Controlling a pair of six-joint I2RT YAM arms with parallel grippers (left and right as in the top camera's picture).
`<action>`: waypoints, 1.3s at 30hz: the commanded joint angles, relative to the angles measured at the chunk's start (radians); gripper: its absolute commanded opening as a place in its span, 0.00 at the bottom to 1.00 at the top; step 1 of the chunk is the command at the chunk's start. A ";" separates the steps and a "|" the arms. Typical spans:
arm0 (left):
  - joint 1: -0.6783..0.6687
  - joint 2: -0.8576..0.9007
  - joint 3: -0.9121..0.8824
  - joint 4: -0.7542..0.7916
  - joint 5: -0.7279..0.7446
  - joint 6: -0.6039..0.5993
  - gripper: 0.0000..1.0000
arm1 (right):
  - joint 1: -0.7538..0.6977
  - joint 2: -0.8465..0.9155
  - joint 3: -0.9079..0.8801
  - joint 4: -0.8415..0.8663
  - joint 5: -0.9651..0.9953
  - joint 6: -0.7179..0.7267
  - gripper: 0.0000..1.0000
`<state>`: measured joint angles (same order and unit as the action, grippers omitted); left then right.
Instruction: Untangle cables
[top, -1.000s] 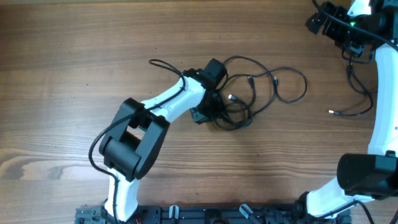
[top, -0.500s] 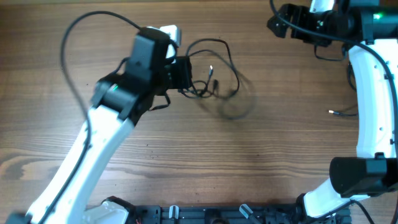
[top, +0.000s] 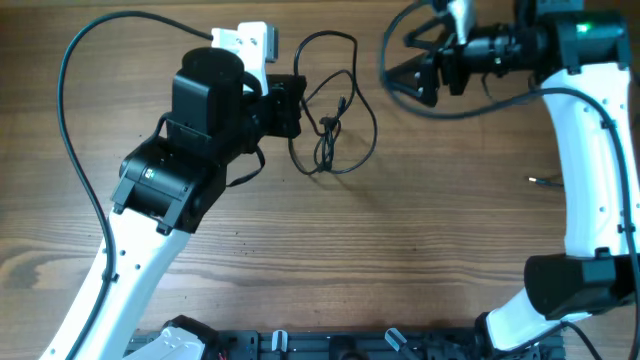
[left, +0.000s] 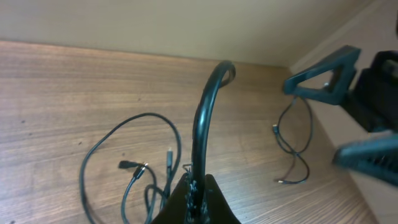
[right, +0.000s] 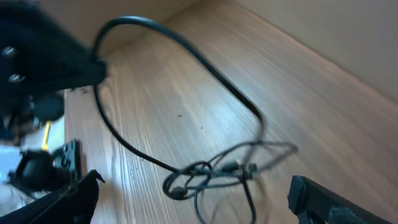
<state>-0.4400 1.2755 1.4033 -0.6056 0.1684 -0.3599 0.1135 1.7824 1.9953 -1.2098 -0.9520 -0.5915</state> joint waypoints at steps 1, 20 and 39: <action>0.001 -0.013 0.004 0.015 0.138 0.012 0.04 | 0.050 0.035 -0.008 0.037 -0.027 -0.112 1.00; 0.020 0.079 0.004 -0.067 0.144 0.001 0.61 | 0.067 -0.003 -0.004 0.332 0.449 0.664 0.04; 0.021 0.391 0.004 -0.079 0.171 0.098 0.96 | 0.066 -0.085 -0.005 -0.029 0.780 0.825 0.04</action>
<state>-0.4232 1.6497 1.4033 -0.6880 0.3264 -0.3355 0.1825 1.6859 1.9850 -1.2457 -0.1337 0.2855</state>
